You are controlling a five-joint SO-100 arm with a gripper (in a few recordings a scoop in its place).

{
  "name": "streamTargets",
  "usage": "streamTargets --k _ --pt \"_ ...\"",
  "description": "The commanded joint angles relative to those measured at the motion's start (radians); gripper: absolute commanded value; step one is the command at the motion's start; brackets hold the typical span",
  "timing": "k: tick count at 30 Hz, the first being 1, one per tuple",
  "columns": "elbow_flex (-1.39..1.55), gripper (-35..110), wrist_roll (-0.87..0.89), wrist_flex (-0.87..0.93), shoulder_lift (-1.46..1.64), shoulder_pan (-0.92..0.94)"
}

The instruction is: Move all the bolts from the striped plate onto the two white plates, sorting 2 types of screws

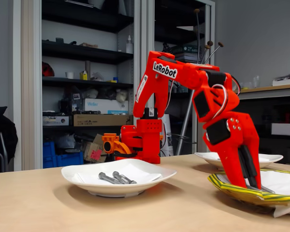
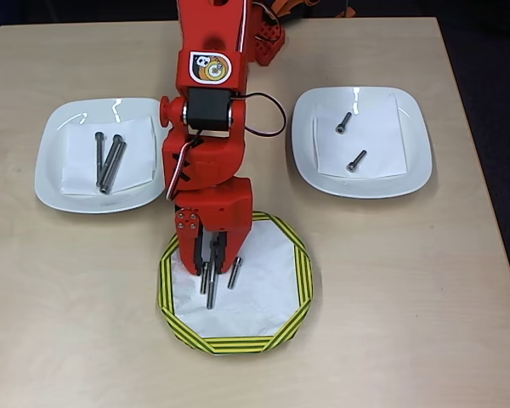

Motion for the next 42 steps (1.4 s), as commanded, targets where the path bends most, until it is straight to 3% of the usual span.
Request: streamTargets --k 1,10,25,34,42 --pt "-0.032 8 -0.003 0.003 0.008 0.029" --pt "-0.055 0 0.021 0.037 -0.008 0.041" --pt "-0.170 0 0.003 0.166 -0.006 0.026" --pt "-0.434 0 -0.044 0.359 -0.071 0.023" --pt "-0.347 0 -0.014 0.195 -0.155 0.003"
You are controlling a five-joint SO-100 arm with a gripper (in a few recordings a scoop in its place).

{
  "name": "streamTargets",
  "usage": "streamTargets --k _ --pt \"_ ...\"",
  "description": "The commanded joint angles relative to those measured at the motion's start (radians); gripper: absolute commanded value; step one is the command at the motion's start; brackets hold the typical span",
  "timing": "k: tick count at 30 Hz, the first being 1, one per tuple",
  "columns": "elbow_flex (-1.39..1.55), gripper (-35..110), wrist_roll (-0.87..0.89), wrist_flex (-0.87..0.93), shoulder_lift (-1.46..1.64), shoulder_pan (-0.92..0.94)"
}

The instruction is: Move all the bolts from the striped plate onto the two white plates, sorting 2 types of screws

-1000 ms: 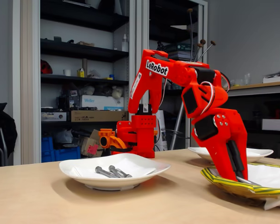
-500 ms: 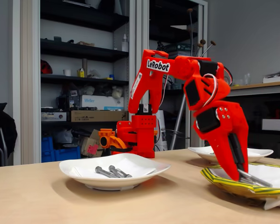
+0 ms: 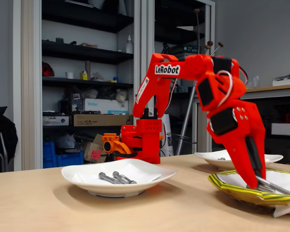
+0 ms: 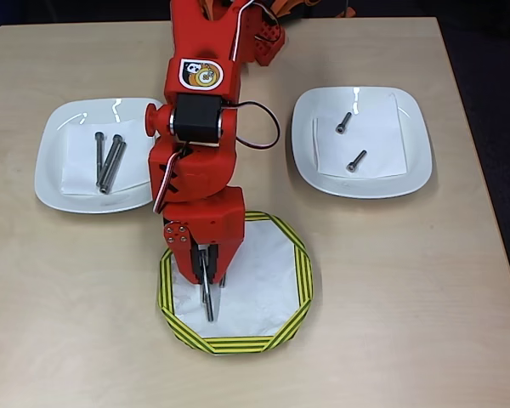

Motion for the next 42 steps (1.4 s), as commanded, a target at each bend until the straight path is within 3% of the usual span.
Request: streamTargets --k 1,22,31,42 --pt "0.015 0 0.028 -0.040 -0.005 -0.008" --pt "-0.006 0 -0.003 -0.025 0.002 -0.014" --pt "-0.143 3 -0.072 0.095 0.002 0.002" --pt "-0.118 0 -0.031 0.054 -0.040 -0.009"
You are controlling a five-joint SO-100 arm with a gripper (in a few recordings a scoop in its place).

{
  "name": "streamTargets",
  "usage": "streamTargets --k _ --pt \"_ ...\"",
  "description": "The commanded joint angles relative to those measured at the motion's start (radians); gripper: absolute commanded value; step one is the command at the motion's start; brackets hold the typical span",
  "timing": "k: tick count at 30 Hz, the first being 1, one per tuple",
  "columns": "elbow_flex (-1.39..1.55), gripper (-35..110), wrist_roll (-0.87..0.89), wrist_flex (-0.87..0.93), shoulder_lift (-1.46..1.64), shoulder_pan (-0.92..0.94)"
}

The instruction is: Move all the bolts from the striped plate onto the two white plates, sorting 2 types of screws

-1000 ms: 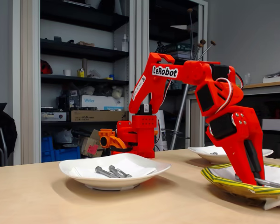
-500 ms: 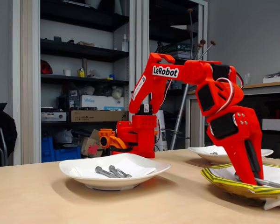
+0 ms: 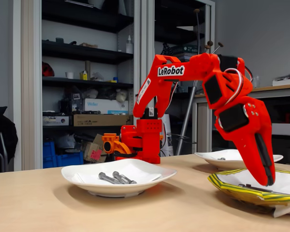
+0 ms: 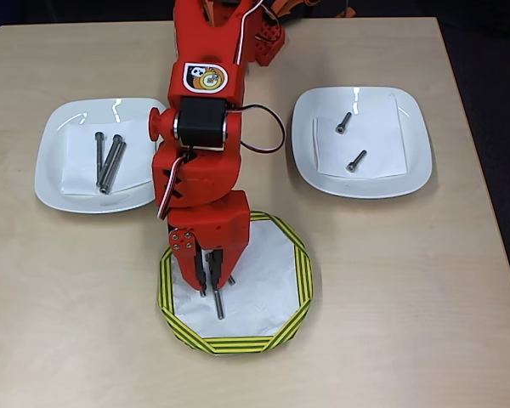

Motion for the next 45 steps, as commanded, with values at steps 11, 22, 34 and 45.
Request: streamTargets --k 11,22,34,45 --pt "-0.025 8 0.009 -0.003 -0.012 -0.015" --pt "-0.091 0 0.041 0.009 -0.098 -0.023" --pt "-1.244 0 -0.109 0.638 -0.649 0.038" --pt "-1.244 0 -0.132 0.698 -0.612 0.049"
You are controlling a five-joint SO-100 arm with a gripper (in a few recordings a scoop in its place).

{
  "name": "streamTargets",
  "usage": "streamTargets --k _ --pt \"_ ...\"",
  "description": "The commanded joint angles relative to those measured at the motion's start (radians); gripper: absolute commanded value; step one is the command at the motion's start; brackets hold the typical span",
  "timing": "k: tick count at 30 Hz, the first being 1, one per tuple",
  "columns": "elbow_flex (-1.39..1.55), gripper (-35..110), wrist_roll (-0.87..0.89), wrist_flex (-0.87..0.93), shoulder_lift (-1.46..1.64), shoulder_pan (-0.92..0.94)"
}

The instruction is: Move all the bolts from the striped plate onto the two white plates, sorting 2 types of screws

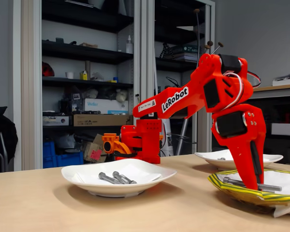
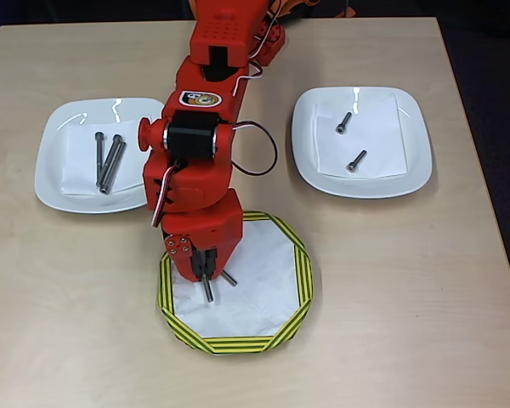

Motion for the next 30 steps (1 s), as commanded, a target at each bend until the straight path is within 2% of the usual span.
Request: streamTargets --k 1,30 --pt "-0.049 0 -0.012 0.020 0.044 0.017" --pt "-0.049 0 -0.008 0.026 0.067 0.005"
